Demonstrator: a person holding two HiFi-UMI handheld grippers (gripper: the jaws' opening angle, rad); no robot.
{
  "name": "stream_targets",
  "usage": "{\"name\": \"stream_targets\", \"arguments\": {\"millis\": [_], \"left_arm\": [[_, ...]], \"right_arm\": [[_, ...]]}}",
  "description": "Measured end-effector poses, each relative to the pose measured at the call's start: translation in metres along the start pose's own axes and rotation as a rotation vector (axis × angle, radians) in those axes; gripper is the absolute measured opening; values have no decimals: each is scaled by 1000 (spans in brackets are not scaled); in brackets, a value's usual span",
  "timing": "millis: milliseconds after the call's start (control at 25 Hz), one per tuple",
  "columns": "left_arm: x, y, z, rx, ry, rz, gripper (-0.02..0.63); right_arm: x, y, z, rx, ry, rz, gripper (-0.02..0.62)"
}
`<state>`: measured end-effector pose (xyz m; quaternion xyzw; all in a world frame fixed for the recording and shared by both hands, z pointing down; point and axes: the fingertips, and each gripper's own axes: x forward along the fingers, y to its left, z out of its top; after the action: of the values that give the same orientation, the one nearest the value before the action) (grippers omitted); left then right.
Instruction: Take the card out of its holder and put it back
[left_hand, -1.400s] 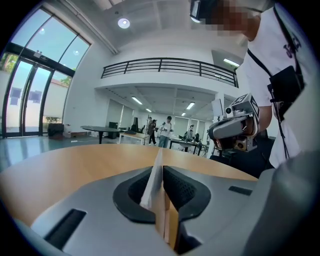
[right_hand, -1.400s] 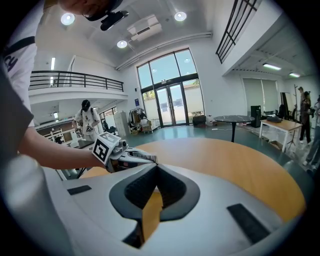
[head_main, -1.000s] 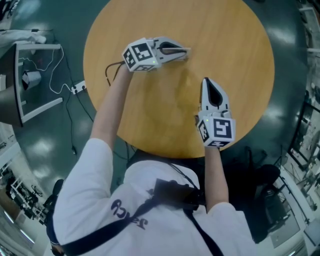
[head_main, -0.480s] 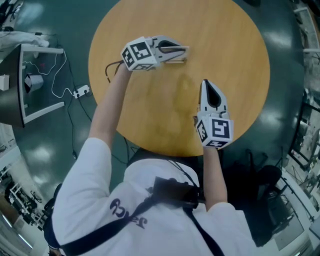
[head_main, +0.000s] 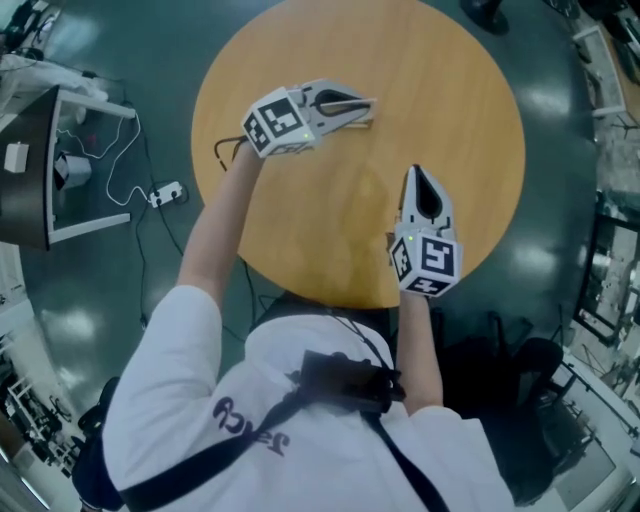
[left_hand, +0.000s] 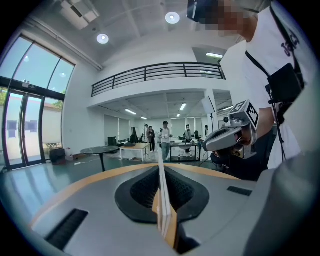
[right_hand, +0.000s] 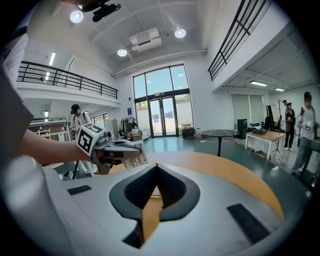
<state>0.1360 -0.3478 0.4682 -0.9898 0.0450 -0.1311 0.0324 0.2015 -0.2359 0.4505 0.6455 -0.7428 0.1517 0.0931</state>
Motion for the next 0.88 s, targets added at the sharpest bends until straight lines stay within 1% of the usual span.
{"name": "stream_targets", "arguments": {"millis": [120, 240, 320, 440, 520, 560, 680, 760, 880], "left_arm": [[-9, -13, 17, 4, -9, 63, 29], [-18, -31, 28, -16, -23, 115, 28], [-27, -41, 30, -39, -27, 160, 28], [-45, -45, 35, -97, -40, 254, 28], [-58, -50, 37, -133, -26, 296, 29], [-63, -54, 38, -139, -5, 310, 28], [-77, -72, 37, -119, 58, 364, 28], [-87, -80, 43, -117, 61, 417, 28], [-106, -86, 54, -161, 24, 509, 28]], "right_arm": [[-9, 2, 12, 29, -43, -6, 21], [-19, 12, 20, 39, -73, 8, 23], [-26, 20, 26, 37, -95, 21, 22], [-31, 32, 37, 26, -132, 32, 23], [-33, 41, 45, 18, -153, 37, 22], [-35, 45, 48, 14, -163, 42, 22], [-43, 61, 55, -2, -189, 71, 23], [-49, 68, 58, -14, -204, 85, 22], [-56, 76, 61, -30, -214, 90, 22]]}}
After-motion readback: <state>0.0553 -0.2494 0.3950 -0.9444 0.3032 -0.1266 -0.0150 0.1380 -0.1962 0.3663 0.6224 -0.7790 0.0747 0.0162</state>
